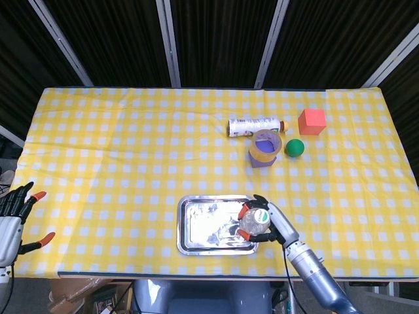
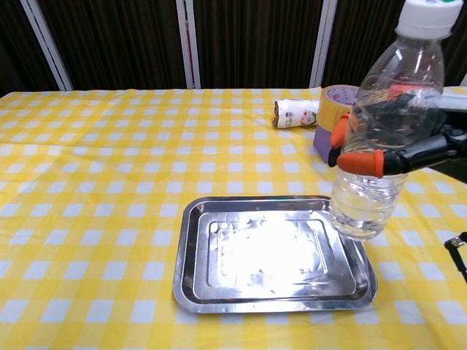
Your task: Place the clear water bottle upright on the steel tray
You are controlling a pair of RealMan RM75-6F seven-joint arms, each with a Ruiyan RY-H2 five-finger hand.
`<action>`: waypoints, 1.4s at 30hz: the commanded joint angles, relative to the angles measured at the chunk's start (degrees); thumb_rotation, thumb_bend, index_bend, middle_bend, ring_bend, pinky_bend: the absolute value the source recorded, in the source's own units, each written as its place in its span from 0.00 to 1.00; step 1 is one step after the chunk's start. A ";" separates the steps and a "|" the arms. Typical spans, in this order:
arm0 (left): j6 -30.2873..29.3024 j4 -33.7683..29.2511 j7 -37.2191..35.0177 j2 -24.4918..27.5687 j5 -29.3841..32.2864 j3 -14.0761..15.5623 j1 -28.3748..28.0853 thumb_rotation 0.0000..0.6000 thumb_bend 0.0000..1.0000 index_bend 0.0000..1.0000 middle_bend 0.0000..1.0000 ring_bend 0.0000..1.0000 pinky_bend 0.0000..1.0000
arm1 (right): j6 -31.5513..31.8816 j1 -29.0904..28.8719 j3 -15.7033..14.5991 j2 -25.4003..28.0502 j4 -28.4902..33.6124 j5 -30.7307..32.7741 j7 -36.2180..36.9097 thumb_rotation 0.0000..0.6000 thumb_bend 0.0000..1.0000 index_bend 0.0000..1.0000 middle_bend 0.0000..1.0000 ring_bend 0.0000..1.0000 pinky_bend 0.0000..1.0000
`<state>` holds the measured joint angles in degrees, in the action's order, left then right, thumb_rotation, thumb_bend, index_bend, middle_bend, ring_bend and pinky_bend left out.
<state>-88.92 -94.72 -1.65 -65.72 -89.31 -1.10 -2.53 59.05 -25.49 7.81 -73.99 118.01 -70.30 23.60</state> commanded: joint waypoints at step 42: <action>-0.64 -0.43 -0.43 0.50 0.15 -0.22 0.37 1.00 0.18 0.18 0.00 0.00 0.00 | -10.75 -1.93 3.18 12.19 8.76 13.49 -4.18 1.00 0.57 0.74 0.63 0.25 0.00</action>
<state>-89.57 -95.15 -2.08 -65.22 -89.16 -1.32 -2.17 50.00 -29.74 13.98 -57.81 130.44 -53.14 15.83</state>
